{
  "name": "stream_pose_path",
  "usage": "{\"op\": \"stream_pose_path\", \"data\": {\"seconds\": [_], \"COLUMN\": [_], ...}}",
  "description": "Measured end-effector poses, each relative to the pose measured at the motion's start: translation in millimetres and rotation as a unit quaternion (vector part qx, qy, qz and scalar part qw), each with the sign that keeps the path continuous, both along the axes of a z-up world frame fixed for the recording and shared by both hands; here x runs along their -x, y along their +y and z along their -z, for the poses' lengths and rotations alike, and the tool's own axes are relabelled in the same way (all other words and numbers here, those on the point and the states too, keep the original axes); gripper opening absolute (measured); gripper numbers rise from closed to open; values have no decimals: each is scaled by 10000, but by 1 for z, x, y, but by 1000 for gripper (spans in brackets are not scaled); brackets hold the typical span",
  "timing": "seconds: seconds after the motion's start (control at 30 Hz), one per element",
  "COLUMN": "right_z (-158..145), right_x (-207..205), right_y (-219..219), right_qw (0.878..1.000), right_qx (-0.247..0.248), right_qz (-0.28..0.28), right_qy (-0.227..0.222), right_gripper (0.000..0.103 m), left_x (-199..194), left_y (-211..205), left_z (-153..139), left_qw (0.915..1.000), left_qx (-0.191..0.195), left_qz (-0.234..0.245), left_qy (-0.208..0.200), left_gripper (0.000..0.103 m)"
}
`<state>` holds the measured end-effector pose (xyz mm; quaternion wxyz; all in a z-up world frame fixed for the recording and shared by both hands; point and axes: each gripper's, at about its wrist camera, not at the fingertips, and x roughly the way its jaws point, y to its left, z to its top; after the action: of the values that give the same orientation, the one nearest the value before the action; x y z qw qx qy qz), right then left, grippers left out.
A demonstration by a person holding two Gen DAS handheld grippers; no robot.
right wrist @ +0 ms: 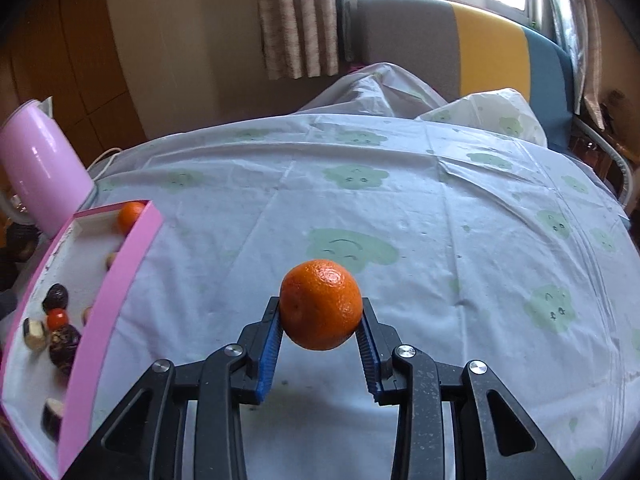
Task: Organize fruits
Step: 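Carry the dark bulb into the tray with left tool while right tool holds the mandarin, then lower the mandarin into the tray with the right tool and release it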
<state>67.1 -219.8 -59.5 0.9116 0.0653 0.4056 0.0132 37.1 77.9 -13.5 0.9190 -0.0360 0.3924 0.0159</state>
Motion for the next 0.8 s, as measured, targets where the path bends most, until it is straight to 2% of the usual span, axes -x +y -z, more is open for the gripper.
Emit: {"op": "stream_pose_path", "data": {"seconds": [0.17,0.37,0.63,0.8], "right_z": [-19,-37,-36,-25], "right_x": [11,23,40,42], "right_y": [49,110,170,200], "right_qw": [9964,9820,9561,9432], "right_qx": [-169,-193,-242,-40], "right_qz": [-807,-1848,-2918,-3321], "right_qy": [-203,-335,-149,18], "right_gripper": [36,36,36,36], "left_x": [7,11,15,16], "left_y": [4,13,26,34], "left_z": [-5,-9,-10,-12], "left_qw": [9999,9996,9990,9984], "left_qx": [-40,-39,-28,9], "left_qz": [-95,-249,-426,-534], "left_qy": [-77,-124,-139,-178], "left_gripper": [53,53,53,53]}}
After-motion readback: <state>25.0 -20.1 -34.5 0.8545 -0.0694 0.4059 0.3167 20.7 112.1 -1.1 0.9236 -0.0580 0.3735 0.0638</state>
